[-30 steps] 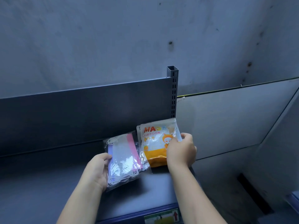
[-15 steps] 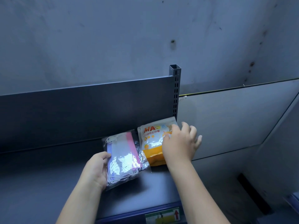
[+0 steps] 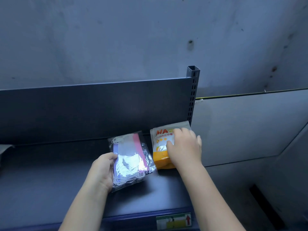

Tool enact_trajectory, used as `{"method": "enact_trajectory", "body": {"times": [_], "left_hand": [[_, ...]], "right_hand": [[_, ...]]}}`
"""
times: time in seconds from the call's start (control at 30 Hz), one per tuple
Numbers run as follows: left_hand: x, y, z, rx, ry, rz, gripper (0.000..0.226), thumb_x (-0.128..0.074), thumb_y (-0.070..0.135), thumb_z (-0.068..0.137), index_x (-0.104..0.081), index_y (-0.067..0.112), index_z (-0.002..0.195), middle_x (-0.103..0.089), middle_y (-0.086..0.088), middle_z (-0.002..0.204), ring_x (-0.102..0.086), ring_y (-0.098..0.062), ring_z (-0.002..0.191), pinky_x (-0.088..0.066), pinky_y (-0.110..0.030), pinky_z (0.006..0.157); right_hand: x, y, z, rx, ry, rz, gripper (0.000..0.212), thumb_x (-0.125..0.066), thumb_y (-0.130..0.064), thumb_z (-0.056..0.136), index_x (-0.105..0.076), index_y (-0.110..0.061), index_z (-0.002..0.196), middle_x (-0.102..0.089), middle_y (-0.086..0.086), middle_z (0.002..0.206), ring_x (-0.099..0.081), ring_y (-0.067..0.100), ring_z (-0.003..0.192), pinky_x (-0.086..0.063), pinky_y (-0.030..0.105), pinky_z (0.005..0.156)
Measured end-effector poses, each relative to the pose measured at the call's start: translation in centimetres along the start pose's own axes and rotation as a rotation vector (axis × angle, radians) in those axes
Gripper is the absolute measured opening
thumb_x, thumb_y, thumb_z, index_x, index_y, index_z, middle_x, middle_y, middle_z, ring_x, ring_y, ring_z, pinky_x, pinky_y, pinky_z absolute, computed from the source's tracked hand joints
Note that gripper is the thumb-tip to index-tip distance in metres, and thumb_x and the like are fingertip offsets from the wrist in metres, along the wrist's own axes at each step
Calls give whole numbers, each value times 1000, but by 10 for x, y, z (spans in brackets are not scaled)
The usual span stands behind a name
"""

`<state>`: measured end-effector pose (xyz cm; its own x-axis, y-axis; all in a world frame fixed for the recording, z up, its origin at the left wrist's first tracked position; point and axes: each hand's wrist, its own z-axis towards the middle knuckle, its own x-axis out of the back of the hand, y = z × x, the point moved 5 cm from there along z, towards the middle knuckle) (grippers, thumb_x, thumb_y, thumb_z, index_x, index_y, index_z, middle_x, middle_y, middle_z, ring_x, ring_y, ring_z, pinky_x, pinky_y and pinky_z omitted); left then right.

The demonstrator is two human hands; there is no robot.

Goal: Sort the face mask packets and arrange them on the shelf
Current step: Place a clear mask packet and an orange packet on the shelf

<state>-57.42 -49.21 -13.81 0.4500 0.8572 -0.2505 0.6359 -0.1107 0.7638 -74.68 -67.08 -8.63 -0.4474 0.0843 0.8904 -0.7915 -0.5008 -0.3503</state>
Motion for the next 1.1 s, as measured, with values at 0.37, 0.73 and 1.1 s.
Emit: {"method": "enact_trajectory", "body": {"times": [0.37,0.73,1.1], "left_hand": [[17,15,18,-293,76,107,22,-59,-6,91,-71,-1,110,-76,-30,102,-73,-38,77,-62,-56,75],[18,29,33,-536,126,981,53,-62,33,78,-63,35,131,-71,11,110,-60,-26,117,-53,-36,91],[23,34,46,-631,70,1382,47,-63,44,88,-61,28,132,-56,10,143,-43,-29,132,-37,-39,100]], "right_hand": [[-12,-90,-59,498,115,247,18,-53,-23,88,-68,-12,87,-64,7,93,-58,34,88,-52,45,76],[-60,-102,-78,239,-409,-15,38,-46,-37,101,-52,-14,131,-48,8,137,-46,30,123,-46,40,92],[-59,-128,-79,-24,-432,-83,37,-46,-39,101,-58,-14,125,-52,8,130,-50,30,120,-45,37,87]]}}
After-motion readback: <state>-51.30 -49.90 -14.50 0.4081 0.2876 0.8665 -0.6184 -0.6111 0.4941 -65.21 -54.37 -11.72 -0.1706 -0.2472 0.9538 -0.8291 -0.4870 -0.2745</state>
